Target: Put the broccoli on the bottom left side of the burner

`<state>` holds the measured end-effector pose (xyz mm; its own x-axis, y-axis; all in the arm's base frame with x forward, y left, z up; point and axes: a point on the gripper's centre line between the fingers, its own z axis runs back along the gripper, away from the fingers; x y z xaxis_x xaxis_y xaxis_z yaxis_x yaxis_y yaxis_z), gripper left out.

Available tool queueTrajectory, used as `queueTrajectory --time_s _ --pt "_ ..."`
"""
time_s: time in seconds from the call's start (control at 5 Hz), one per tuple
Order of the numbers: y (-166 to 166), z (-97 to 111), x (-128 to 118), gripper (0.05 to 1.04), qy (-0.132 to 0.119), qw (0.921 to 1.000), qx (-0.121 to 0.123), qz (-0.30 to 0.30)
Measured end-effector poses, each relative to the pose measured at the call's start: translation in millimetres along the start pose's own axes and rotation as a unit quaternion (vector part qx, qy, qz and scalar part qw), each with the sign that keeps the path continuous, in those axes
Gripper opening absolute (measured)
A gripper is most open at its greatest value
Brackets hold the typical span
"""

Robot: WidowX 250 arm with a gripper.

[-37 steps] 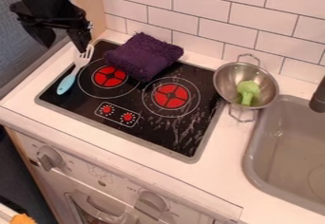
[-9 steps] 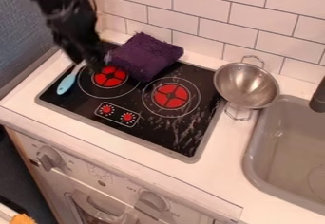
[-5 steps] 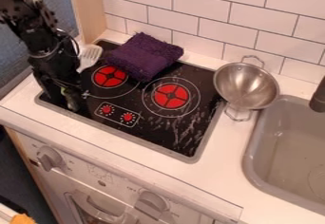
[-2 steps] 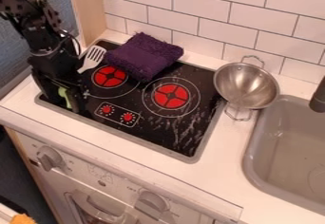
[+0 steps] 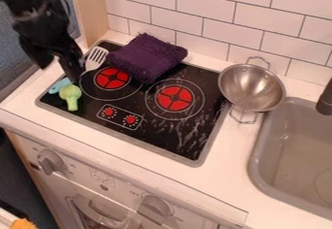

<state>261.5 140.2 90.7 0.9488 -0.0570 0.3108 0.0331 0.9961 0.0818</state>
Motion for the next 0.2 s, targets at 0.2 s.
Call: queueTrajectory --time_s 0.2 --pt "6.1 39.1 6.8 1.0 -0.06 0.998 0.013 0.018"
